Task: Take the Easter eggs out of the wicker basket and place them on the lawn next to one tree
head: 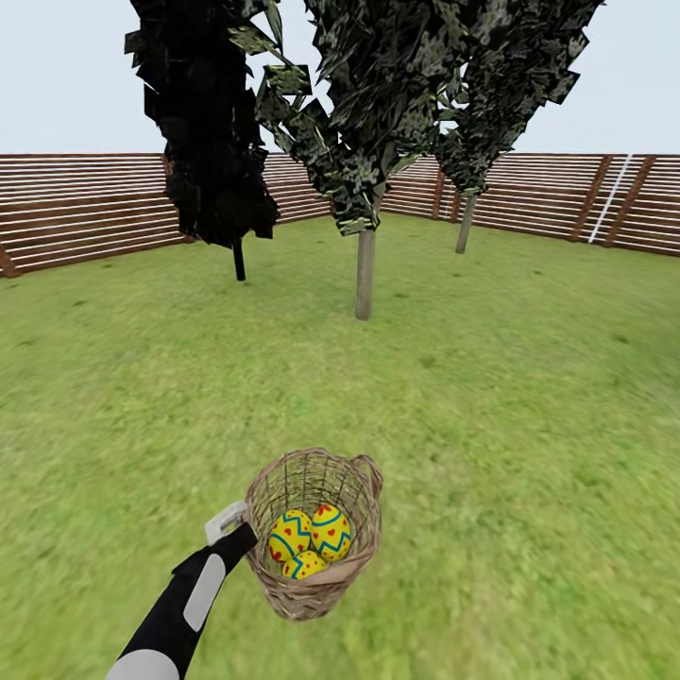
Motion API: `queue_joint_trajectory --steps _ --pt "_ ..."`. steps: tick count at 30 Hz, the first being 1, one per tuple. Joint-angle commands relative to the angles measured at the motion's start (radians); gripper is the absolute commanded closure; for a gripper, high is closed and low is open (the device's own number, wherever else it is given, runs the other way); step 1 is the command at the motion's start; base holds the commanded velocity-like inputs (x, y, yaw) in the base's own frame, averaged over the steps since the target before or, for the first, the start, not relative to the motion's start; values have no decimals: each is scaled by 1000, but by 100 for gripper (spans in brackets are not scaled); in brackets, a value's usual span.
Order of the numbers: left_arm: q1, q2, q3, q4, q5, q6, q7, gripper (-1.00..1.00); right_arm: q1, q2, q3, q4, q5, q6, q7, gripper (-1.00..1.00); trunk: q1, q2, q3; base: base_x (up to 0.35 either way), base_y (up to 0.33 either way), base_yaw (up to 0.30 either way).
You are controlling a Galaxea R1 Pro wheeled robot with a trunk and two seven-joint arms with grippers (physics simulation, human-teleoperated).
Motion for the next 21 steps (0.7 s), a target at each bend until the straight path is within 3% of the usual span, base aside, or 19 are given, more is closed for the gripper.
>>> queue_joint_trajectory --steps 1,21 --pt "-1 -1 3 -3 13 5 5 100 -1 -1 -9 2 9 -5 2 -100 -3 6 2 329 0 0" --pt "-1 -1 3 -3 13 5 5 100 0 1 -8 3 11 -8 2 -100 -80 146 86 329 0 0"
